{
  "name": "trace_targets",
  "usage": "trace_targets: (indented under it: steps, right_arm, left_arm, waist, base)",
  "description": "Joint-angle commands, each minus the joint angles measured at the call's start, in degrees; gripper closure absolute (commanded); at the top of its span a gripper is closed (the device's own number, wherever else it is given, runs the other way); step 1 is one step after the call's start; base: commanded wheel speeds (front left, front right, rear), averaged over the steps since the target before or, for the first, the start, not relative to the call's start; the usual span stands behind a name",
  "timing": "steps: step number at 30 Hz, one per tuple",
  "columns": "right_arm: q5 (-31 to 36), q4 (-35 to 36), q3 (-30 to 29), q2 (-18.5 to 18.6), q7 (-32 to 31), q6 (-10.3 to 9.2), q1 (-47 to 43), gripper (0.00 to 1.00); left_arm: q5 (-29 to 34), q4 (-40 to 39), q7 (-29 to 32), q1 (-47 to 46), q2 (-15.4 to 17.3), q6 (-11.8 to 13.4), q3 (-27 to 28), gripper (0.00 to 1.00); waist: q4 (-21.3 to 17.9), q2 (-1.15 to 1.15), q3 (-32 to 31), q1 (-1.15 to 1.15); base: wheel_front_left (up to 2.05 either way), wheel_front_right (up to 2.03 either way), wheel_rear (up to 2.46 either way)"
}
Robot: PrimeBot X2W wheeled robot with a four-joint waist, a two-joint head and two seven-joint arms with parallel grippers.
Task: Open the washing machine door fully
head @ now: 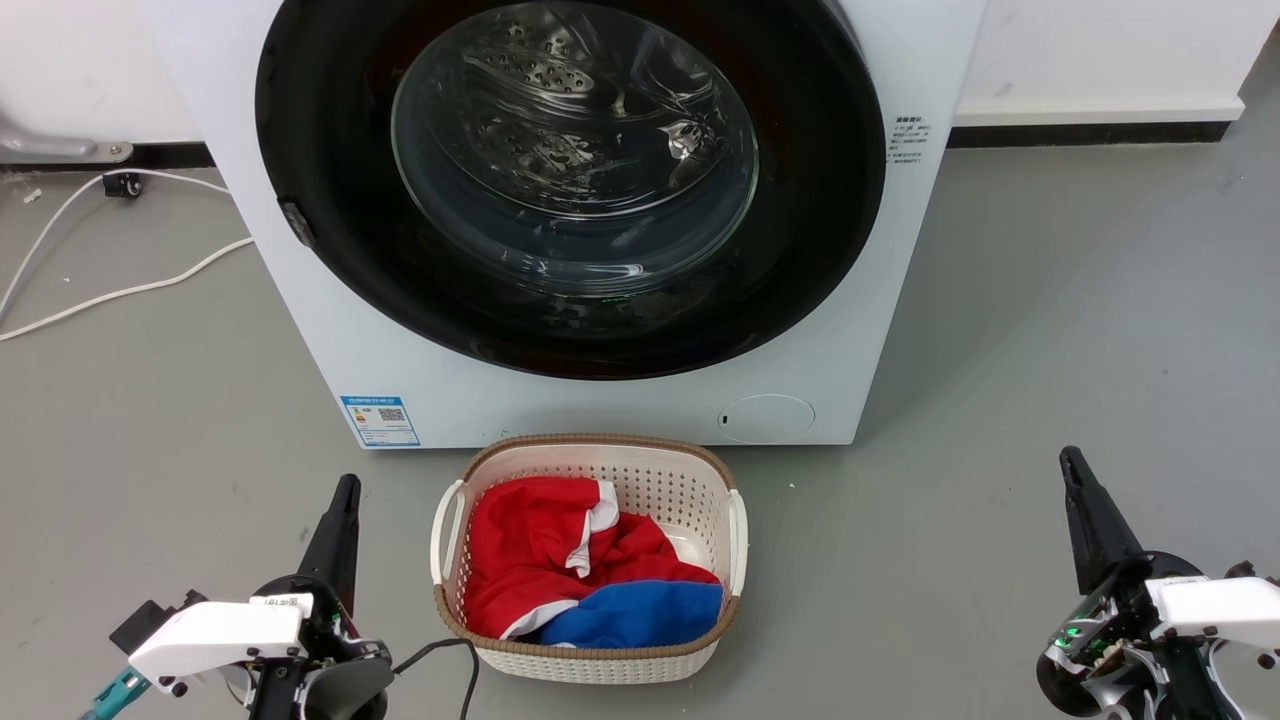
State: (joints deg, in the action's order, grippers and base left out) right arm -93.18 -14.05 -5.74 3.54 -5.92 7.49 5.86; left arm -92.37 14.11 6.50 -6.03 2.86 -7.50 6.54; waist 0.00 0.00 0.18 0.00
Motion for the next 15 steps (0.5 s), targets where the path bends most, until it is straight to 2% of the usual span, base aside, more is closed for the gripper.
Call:
trace_targets:
  steps: [1, 15]
  right_arm:
    - [0.3, -0.1, -0.1, -0.2, -0.2, 0.00, 0.7, 1.00]
    - [0.5, -0.1, -0.2, -0.3, -0.3, 0.00, 0.7, 1.00]
  left_arm:
    - [-0.1, 0.0, 0.3, -0.5, -0.1, -0.2, 0.1, 1.00]
    - [-0.1, 0.0, 0.3, -0.5, -0.1, -0.2, 0.1, 1.00]
  waist:
    - [0.0, 0.00, 0.0, 0.00]
    - [0.0, 0.00, 0.0, 0.00]
  base:
    - [0.00, 0.00, 0.00]
    - [0.00, 0.00, 0.00]
